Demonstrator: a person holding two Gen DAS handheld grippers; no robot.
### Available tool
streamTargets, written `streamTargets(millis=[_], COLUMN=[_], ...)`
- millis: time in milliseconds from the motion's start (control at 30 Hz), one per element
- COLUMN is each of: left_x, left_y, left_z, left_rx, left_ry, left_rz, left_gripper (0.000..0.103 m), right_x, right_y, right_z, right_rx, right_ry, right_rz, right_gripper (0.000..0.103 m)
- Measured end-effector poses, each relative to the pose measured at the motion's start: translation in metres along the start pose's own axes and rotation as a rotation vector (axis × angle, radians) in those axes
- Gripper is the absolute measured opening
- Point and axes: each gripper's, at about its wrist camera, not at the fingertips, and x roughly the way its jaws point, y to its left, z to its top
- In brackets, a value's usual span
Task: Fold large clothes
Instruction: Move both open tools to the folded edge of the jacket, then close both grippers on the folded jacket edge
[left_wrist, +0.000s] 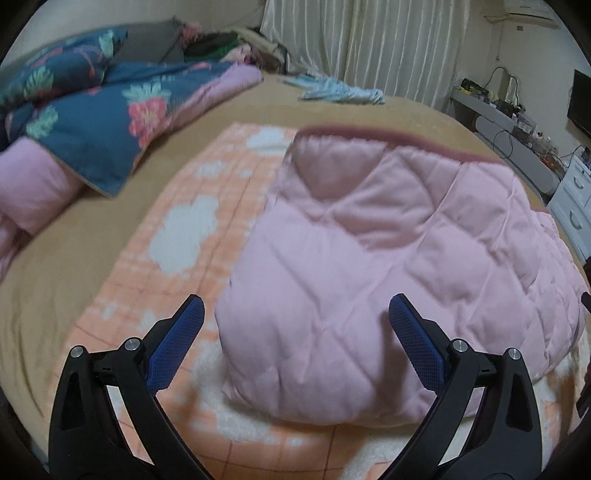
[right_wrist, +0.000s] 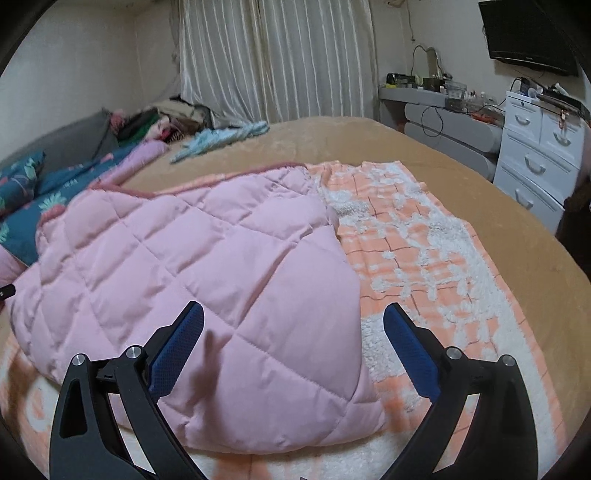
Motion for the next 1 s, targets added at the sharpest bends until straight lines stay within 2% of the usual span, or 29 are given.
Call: streamTargets(millis=[167, 200, 233, 267, 300, 333, 367, 400, 467, 600, 800, 1000], left_x=[0.021, 0.025, 0.028, 0.029, 0.031, 0.030, 0.027, 0.025, 0.021, 0.028, 0.072, 0.097], left_y=[0.015, 0.016, 0.017, 0.017, 0.015, 0.010, 0.005, 0.000, -0.008, -0.021, -0.033, -0.033], left_z=[-0.012, -0.014, -0.015, -0.016, -0.015, -0.012, -0.009, -0.003, 0.015, 0.049, 0.071, 0.074], left_rx=[-0.096, -0.111, -0.124, -0.135, -0.134, -0.117, -0.099, -0.085, -0.067, -0.029, 0.002, 0.007], left_ry=[0.051, 0.057, 0.061, 0.054, 0.048, 0.034, 0.018, 0.000, -0.041, -0.075, -0.020, 0.012], left_rz=[-0.112, -0.128, -0.144, -0.168, -0.176, -0.162, -0.148, -0.142, -0.135, -0.103, -0.019, 0.011], left_gripper=[0.094, 0.094, 0.093, 0.081, 0.058, 0.051, 0.038, 0.029, 0.025, 0.024, 0.025, 0.025], right_x=[0.021, 0.023, 0.024, 0.026, 0.024, 0.023, 0.018, 0.014, 0.008, 0.014, 0.049, 0.081], right_y=[0.001, 0.002, 0.002, 0.003, 0.006, 0.008, 0.009, 0.010, 0.011, 0.007, 0.005, 0.005], right_z=[-0.002, -0.004, -0.005, -0.007, -0.008, -0.008, -0.007, -0.005, 0.004, 0.026, 0.044, 0.046], right_rx=[-0.055, -0.059, -0.057, -0.049, -0.056, -0.059, -0.053, -0.046, -0.028, 0.026, 0.069, 0.059], right_ry=[0.070, 0.073, 0.075, 0.077, 0.062, 0.050, 0.023, 0.002, -0.035, -0.057, 0.007, 0.062], right_rz=[0.008, 0.024, 0.046, 0.061, 0.034, 0.036, 0.040, 0.036, 0.023, -0.008, -0.055, -0.093], right_gripper=[0.097, 0.094, 0.076, 0.063, 0.056, 0.044, 0.036, 0.033, 0.028, 0.026, 0.026, 0.026])
